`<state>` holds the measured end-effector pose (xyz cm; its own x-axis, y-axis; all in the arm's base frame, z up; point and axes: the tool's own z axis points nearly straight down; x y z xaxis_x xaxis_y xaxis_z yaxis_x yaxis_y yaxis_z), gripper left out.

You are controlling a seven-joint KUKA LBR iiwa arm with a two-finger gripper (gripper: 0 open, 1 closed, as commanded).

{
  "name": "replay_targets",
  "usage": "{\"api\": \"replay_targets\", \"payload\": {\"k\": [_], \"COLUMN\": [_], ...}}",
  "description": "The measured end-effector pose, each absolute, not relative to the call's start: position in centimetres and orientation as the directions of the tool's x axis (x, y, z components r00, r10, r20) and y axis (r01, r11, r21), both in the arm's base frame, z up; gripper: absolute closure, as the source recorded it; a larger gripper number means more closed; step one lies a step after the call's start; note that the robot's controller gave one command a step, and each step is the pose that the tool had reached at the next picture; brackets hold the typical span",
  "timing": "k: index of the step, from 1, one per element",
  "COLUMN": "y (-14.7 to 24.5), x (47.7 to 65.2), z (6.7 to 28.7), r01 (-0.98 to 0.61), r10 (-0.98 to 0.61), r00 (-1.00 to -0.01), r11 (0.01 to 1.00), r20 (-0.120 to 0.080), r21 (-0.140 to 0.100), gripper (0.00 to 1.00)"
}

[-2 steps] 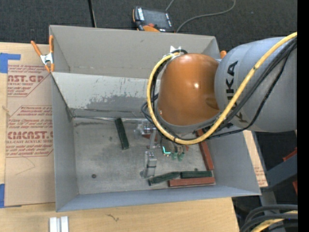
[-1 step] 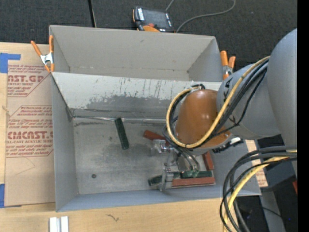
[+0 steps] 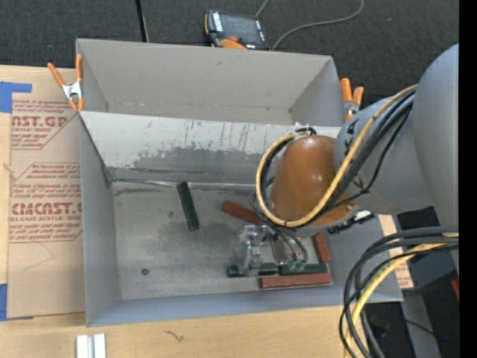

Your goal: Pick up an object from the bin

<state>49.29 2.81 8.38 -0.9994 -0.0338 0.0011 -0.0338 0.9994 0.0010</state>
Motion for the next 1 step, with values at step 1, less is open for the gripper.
{"api": "replay_targets", "payload": {"k": [1], "y": [2.82], "x": [49.30], "z": [8.38], "r01": [-0.034], "r10": [-0.034], "r00": [-0.999], "r11": [0.999], "r20": [0.001], "r21": [0.001], "gripper": [0.00]}}
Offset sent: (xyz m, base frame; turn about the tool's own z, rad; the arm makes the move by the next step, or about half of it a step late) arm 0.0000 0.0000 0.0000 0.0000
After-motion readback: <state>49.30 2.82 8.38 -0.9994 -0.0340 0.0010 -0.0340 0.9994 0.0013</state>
